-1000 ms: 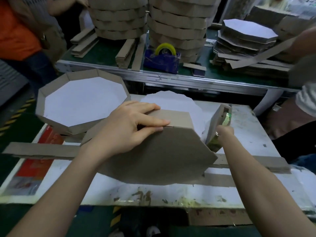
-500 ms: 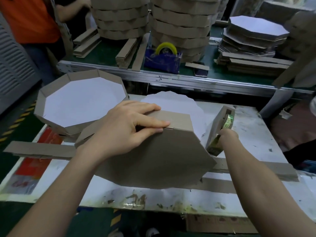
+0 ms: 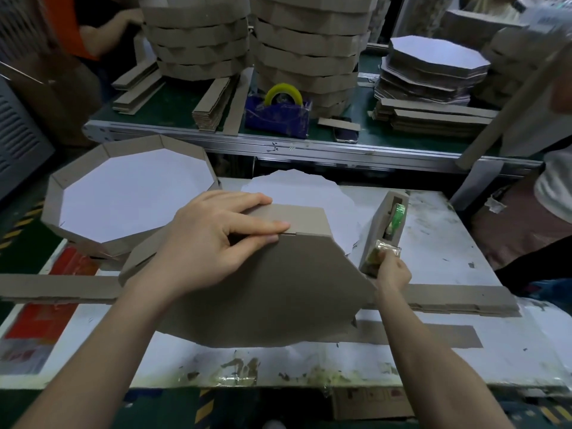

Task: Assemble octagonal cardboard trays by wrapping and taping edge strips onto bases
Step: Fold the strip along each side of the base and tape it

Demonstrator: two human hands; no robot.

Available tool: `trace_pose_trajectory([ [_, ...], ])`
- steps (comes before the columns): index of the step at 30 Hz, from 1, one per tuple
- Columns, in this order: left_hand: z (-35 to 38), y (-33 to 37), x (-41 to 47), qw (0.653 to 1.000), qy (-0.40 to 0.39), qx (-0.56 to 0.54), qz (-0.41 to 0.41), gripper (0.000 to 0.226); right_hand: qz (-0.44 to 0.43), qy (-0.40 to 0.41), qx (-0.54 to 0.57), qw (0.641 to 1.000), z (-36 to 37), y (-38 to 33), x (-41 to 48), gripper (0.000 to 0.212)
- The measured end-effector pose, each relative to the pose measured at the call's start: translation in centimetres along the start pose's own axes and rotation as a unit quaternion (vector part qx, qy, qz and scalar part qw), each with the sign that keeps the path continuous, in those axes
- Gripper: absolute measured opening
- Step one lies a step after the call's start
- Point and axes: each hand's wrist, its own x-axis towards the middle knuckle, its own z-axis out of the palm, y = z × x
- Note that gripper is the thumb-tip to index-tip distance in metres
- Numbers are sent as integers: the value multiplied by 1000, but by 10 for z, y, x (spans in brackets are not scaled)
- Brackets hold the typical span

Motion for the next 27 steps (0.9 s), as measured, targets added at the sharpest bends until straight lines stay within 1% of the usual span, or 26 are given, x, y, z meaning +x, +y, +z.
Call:
trace_pose_trajectory([
  [3, -1, -4, -2, 1000, 3, -1, -10, 28, -32, -11, -35, 999, -6, 15, 0, 17],
  [12, -6, -14, -9, 999, 8, -21, -34, 29, -68, -25, -82, 994, -8, 16, 9, 18],
  [17, -8, -16, -13, 999, 16, -30, -30, 29, -86, -18, -116, 989, -8, 14, 13, 18],
  [19, -6, -16, -14, 999, 18, -29, -26, 29, -100, -6, -113, 988, -8, 14, 16, 22],
  [21, -6, -17, -15, 999, 21, -26, -23, 29, -117, -15, -121, 986, -9, 15, 18, 23],
  [27, -5, -21, -15, 999, 24, -16, -17, 28, -131, -36, -154, 979, -15, 10, 21, 22],
])
